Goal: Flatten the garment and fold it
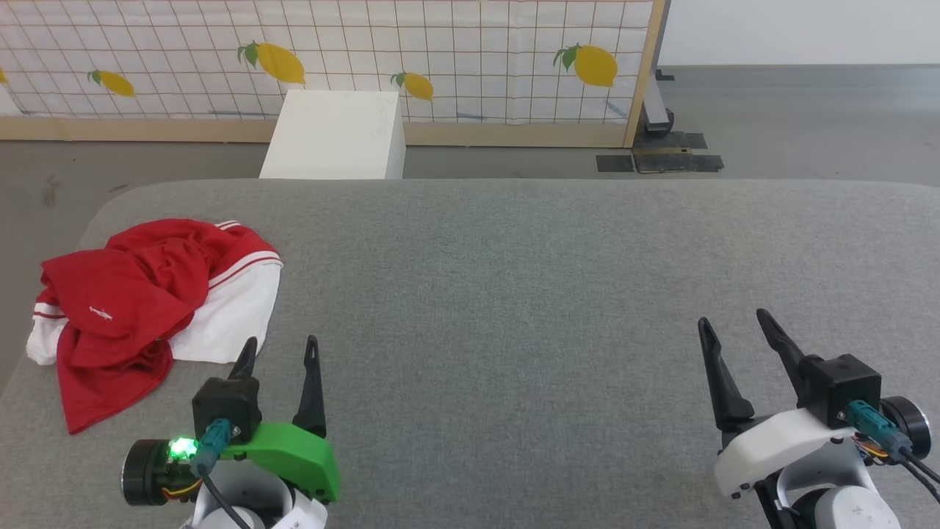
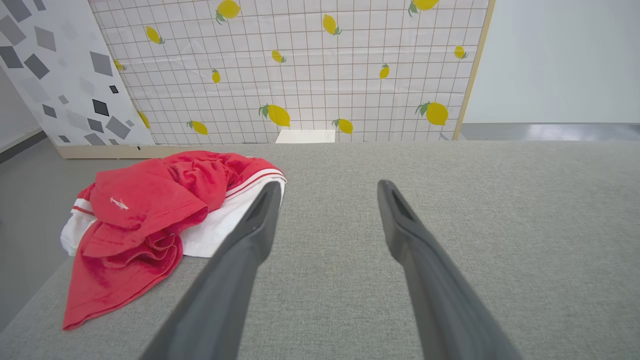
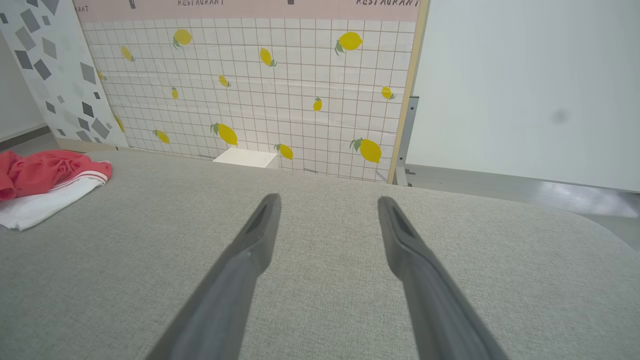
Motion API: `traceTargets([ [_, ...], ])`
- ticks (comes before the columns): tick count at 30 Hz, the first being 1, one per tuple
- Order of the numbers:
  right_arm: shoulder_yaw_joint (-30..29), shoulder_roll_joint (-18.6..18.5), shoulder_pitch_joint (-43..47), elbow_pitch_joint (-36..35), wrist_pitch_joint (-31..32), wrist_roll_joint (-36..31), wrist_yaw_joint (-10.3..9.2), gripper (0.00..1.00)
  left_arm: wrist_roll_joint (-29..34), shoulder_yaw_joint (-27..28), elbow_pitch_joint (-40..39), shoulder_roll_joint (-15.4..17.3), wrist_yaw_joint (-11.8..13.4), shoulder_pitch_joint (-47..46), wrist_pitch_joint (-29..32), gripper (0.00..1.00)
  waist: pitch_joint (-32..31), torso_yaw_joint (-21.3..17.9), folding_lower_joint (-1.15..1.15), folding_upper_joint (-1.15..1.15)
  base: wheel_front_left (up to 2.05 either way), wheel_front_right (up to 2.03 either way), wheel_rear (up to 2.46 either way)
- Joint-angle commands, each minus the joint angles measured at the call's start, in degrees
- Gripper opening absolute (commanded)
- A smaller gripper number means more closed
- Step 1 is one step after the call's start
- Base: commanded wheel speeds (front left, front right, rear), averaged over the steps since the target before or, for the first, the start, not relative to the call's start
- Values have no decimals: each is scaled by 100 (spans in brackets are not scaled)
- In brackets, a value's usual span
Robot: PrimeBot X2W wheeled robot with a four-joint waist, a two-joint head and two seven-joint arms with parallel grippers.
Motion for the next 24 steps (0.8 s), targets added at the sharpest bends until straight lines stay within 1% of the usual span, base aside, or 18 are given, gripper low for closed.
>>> traceTargets([
  [1, -26, 2, 108, 38, -71, 76, -1, 100, -65, -31, 45, -4, 42, 18, -71, 100, -1, 6, 0, 0, 0, 0, 0],
  [10, -57, 3, 135, 125, -176, 159, -2, 100, -152, -56, 121, 8, 104, 35, -177, 100, -10, 99, 0, 0, 0, 0, 0],
  [24, -76, 5, 211, 266, -343, 340, -3, 100, -282, -78, 168, 29, 223, 148, -344, 100, -28, 545, 0, 0, 0, 0, 0],
])
